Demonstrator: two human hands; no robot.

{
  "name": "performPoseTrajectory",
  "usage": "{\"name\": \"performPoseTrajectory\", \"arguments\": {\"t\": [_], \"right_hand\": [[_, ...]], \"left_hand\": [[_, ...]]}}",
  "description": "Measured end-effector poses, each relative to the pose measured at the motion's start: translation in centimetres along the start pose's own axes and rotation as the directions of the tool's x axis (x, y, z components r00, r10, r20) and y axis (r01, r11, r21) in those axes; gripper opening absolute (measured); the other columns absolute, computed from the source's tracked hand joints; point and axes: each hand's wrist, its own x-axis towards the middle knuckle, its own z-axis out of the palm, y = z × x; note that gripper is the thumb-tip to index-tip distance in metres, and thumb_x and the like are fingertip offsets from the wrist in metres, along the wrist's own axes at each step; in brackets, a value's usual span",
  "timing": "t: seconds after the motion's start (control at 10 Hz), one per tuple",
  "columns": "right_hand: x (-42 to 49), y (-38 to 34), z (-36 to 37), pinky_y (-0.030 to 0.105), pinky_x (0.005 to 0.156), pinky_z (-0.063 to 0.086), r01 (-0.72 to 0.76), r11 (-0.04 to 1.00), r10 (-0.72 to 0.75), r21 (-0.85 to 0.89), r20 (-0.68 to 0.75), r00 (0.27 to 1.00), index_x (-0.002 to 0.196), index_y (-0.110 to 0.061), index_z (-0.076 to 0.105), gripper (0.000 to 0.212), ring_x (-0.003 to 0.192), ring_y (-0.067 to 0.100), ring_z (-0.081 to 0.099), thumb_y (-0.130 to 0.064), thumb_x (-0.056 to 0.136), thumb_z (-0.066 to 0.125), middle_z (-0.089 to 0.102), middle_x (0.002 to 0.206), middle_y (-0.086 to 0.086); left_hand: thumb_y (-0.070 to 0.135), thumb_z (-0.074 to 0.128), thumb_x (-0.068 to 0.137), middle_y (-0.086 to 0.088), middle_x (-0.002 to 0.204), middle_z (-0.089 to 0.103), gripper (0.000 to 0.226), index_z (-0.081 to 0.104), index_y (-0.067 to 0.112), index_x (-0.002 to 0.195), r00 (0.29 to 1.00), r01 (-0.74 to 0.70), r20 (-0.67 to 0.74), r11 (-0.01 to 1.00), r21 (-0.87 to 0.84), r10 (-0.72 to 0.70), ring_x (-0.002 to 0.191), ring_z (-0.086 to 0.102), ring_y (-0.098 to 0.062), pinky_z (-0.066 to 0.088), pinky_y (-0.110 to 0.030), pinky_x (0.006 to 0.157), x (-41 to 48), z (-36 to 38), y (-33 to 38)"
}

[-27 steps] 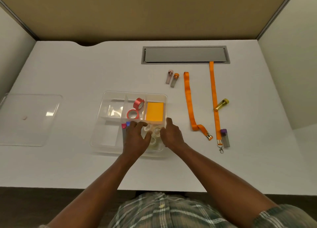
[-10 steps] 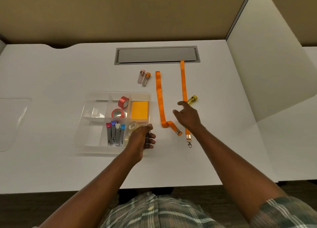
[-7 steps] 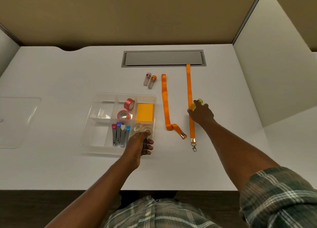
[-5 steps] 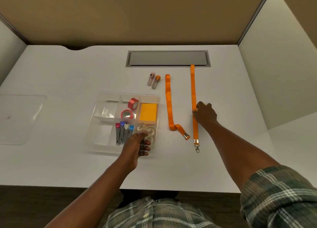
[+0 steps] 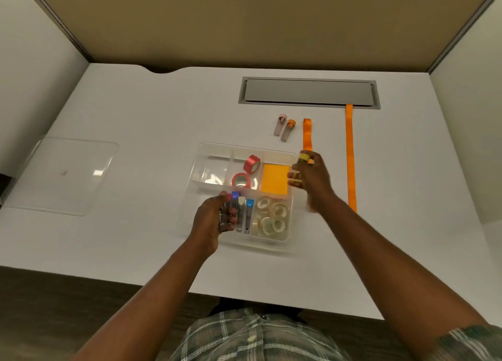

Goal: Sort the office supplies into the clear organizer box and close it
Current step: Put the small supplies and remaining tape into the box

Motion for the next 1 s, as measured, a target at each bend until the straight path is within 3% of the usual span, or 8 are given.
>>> {"name": "performPoseTrajectory", "arguments": {"t": [0.1, 0.2, 0.3, 0.4, 0.5, 0.7, 0.8, 1.0], "right_hand": [[-2.6, -0.6, 4.7, 0.037, 0.068, 0.06, -0.114, 0.991, 0.101, 0.071, 0.165, 0.981, 0.123, -0.023, 0.054, 0.028, 0.082, 0.027, 0.069, -0.014, 0.097, 0.055, 0.067, 0.109, 0.015], [-6.0, 0.2, 11.3, 0.036, 0.069, 0.058, -0.136, 0.989, 0.147, -0.056, 0.347, 0.926, 0.123, -0.025, 0.053, 0.027, 0.086, 0.025, 0.069, -0.013, 0.098, 0.052, 0.067, 0.111, 0.013], [-7.5, 1.4, 14.8, 0.037, 0.076, 0.059, -0.104, 0.982, 0.16, -0.159, 0.402, 0.902, 0.125, -0.026, 0.052, 0.029, 0.094, 0.025, 0.067, -0.015, 0.098, 0.051, 0.064, 0.115, 0.012], [-8.6, 2.5, 18.3, 0.044, 0.095, 0.055, -0.081, 0.952, 0.204, -0.296, 0.415, 0.886, 0.132, -0.023, 0.047, 0.031, 0.11, 0.027, 0.062, -0.025, 0.101, 0.048, 0.059, 0.121, 0.004], [-8.9, 2.6, 19.7, 0.044, 0.099, 0.053, -0.135, 0.937, 0.264, -0.324, 0.4, 0.878, 0.136, -0.021, 0.045, 0.035, 0.116, 0.027, 0.06, -0.034, 0.103, 0.043, 0.059, 0.128, 0.005], [-8.6, 2.6, 20.4, 0.043, 0.097, 0.045, -0.311, 0.926, 0.366, -0.212, 0.316, 0.875, 0.139, -0.007, 0.047, 0.047, 0.129, 0.035, 0.051, -0.035, 0.101, 0.045, 0.052, 0.141, 0.016], [-8.5, 3.0, 21.3, 0.035, 0.091, 0.044, -0.348, 0.912, 0.398, -0.214, 0.272, 0.876, 0.135, -0.015, 0.048, 0.042, 0.118, 0.025, 0.054, -0.042, 0.104, 0.037, 0.053, 0.138, 0.008], [-8.0, 2.6, 19.5, 0.044, 0.107, 0.044, -0.237, 0.939, 0.295, -0.248, 0.229, 0.928, 0.13, -0.017, 0.049, 0.036, 0.124, 0.024, 0.051, -0.038, 0.104, 0.037, 0.054, 0.137, 0.003]], "left_hand": [[0.042, 0.052, 0.098, -0.011, 0.083, 0.067, 0.035, 0.062, 0.01, 0.111, 0.998, -0.015, -0.061, 0.999, 0.033, 0.017, 0.07, 0.063, -0.024, 0.052, -0.035, 0.065, 1.0, -1.7, 1.3], [0.055, 0.047, 0.096, -0.012, 0.098, 0.068, 0.043, 0.061, 0.016, 0.109, 0.995, 0.013, -0.104, 0.997, 0.075, -0.005, 0.087, 0.065, -0.027, 0.053, -0.038, 0.074, 2.6, -4.2, 3.1], [0.06, 0.044, 0.095, -0.009, 0.099, 0.068, 0.05, 0.061, 0.017, 0.115, 0.995, 0.038, -0.097, 0.996, 0.076, -0.031, 0.09, 0.065, -0.025, 0.052, -0.039, 0.077, 3.5, -5.3, 3.9], [0.065, 0.037, 0.095, -0.004, 0.102, 0.065, 0.053, 0.056, 0.022, 0.118, 0.996, 0.074, -0.059, 0.992, 0.105, -0.068, 0.089, 0.063, -0.02, 0.052, -0.038, 0.078, 4.2, -6.0, 4.7], [0.067, 0.034, 0.094, -0.003, 0.109, 0.061, 0.054, 0.055, 0.024, 0.12, 0.995, 0.092, -0.041, 0.987, 0.13, -0.087, 0.094, 0.061, -0.02, 0.05, -0.036, 0.076, 4.5, -6.3, 4.8], [0.071, 0.026, 0.093, -0.009, 0.138, 0.052, 0.074, 0.042, 0.02, 0.145, 0.987, 0.15, 0.028, 0.962, 0.228, -0.16, 0.129, 0.047, -0.025, 0.041, -0.042, 0.101, 5.7, -6.1, 4.2], [0.067, 0.02, 0.095, -0.009, 0.155, 0.037, 0.073, 0.033, 0.021, 0.15, 0.985, 0.148, 0.038, 0.94, 0.306, -0.168, 0.143, 0.034, -0.028, 0.029, -0.044, 0.114, 4.9, -5.7, 4.7], [0.071, 0.023, 0.094, -0.004, 0.144, 0.05, 0.068, 0.047, 0.026, 0.138, 0.998, -0.054, 0.05, 0.869, 0.492, 0.033, 0.119, 0.049, -0.017, 0.038, -0.036, 0.098, 5.7, -5.7, 4.4]]}}
